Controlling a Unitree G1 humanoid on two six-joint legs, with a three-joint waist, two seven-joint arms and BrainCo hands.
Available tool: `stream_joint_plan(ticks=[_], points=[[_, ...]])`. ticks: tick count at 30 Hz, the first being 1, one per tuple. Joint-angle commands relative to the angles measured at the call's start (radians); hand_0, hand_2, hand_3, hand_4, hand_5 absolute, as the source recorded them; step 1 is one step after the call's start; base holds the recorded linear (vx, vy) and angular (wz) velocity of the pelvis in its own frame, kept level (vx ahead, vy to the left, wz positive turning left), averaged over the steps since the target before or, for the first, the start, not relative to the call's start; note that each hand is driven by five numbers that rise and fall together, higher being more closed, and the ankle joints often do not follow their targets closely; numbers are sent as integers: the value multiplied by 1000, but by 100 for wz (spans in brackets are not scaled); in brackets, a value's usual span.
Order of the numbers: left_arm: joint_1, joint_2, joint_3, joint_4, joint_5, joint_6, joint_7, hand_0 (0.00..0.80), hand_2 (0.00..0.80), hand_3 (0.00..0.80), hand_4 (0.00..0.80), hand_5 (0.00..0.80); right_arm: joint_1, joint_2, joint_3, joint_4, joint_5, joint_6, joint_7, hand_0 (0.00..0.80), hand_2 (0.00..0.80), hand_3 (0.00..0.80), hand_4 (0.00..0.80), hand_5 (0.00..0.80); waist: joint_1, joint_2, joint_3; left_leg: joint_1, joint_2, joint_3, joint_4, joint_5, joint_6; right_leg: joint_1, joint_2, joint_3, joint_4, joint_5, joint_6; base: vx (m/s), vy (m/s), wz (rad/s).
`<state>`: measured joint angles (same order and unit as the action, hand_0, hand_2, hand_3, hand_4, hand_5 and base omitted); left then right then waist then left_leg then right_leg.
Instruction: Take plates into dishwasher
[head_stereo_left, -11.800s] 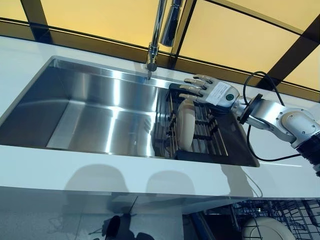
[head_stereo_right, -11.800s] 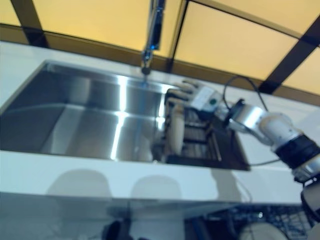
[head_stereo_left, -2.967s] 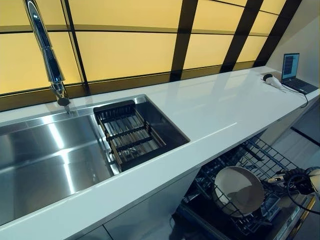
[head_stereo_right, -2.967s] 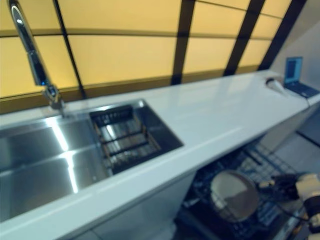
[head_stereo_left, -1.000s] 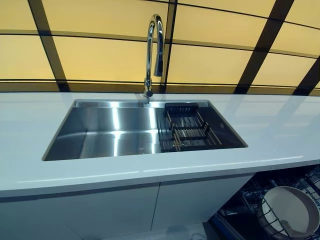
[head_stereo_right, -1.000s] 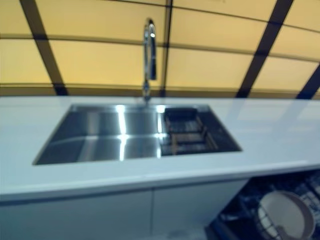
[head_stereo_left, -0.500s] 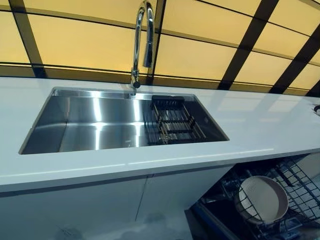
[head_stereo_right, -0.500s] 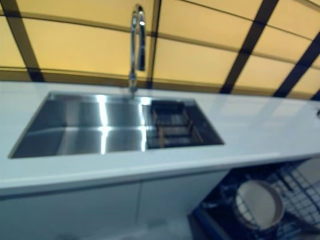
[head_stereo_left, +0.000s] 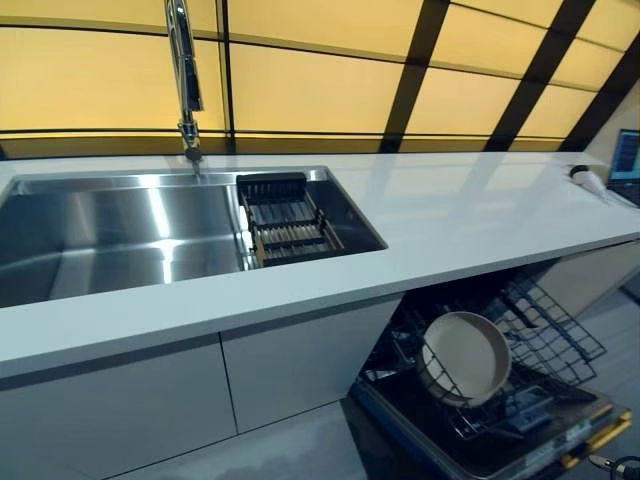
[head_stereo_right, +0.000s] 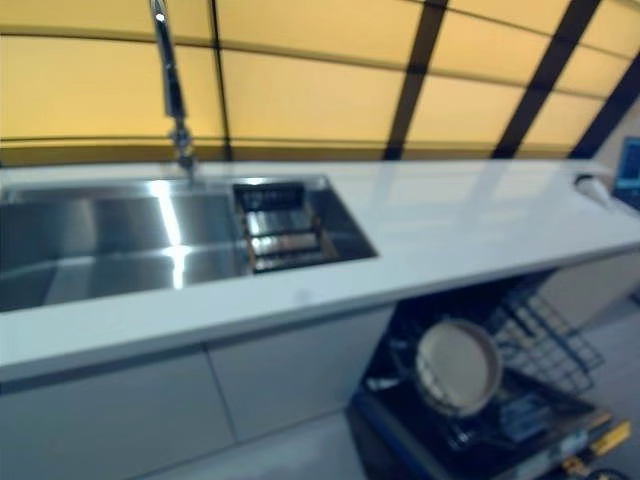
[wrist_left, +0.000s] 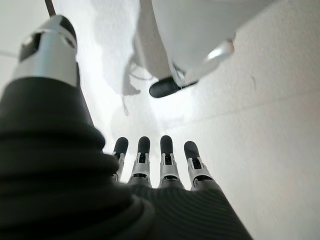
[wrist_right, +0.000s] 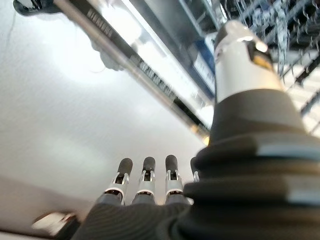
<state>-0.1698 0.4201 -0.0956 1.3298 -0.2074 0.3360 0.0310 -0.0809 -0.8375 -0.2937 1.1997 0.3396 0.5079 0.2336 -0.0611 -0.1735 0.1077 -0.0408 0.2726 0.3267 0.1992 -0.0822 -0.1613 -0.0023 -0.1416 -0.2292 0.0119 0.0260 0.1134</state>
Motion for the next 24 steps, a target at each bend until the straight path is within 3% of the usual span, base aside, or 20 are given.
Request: stream_joint_plan(ticks=[1,10,18,21,24], points=[[-22,8,-6,46,34,-16,16,0,0,0,0,0,-9,-40,6,20,19,-16,18,0,0,0,0,0,6,29,11,39,-66,45,-58,39,143,24,-80,36,153,-3,75,-115,-115,10],[-15,20,9,46,39,-36,26,0,0,0,0,0,34,45,6,-3,90,10,-28,0,0,0,0,0,-10,52,27,60,-88,47,-149,80,140,-3,-60,23,143,-10,76,-112,-54,7],[-23,31,20,49,36,-68,-2,0,0,0,0,0,61,103,14,-14,193,-22,-30,0,0,0,0,0,-14,73,39,45,-89,36,-207,120,121,-19,-30,18,108,-29,55,-127,-35,4],[-24,28,26,40,-6,-78,-5,0,0,0,0,0,55,128,32,-33,239,-48,-38,0,0,0,0,0,-7,82,45,39,-83,30,-241,148,106,-13,-17,11,95,-38,47,-148,-70,4],[-18,11,28,32,-62,-102,15,0,0,0,0,0,45,158,52,-57,302,-57,-48,0,0,0,0,0,8,93,58,-13,-52,38,-261,214,71,11,14,-1,75,-61,26,-152,-86,3]])
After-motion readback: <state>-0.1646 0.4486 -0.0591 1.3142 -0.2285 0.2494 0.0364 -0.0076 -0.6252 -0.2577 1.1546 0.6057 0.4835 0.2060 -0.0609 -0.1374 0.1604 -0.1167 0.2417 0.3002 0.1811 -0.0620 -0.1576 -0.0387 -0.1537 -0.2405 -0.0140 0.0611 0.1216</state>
